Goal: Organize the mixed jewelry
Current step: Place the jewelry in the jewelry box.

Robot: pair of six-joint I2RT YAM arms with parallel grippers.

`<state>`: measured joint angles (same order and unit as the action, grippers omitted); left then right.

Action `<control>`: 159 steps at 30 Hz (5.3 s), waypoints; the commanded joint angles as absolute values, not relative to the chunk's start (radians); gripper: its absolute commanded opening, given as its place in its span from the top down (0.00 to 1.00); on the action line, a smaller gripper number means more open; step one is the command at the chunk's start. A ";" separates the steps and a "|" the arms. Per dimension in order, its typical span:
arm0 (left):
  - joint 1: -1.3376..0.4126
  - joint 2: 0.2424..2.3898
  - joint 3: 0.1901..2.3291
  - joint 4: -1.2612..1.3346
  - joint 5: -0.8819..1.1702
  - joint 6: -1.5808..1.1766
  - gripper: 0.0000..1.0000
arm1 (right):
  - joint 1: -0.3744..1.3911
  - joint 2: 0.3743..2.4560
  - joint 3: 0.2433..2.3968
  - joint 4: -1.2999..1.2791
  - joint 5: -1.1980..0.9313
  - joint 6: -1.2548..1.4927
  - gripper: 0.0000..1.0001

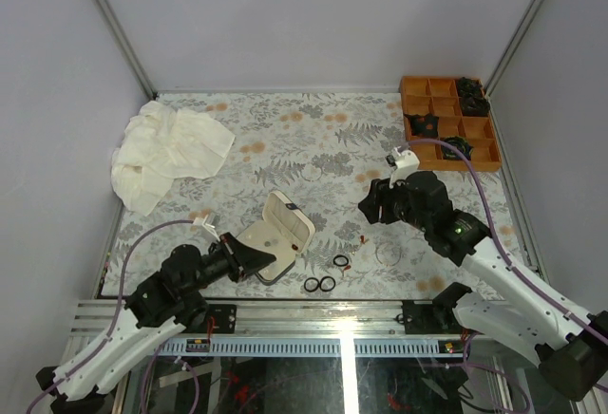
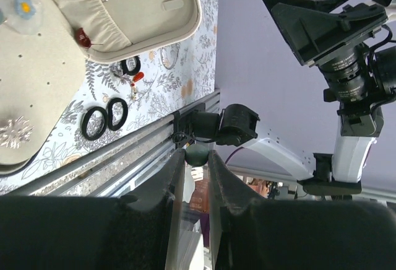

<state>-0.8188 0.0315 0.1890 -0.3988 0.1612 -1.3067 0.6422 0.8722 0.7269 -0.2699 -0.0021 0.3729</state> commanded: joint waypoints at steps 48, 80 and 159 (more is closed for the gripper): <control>-0.807 0.636 0.537 -0.833 -0.239 -1.223 1.00 | 0.629 0.818 0.692 -0.187 -0.034 0.367 0.40; -0.711 0.896 0.622 -0.744 -0.215 -1.017 1.00 | 0.637 0.816 0.686 -0.189 -0.021 0.367 0.40; -0.619 1.054 0.589 -0.611 -0.118 -0.905 1.00 | 0.656 0.811 0.687 -0.209 -0.002 0.372 0.39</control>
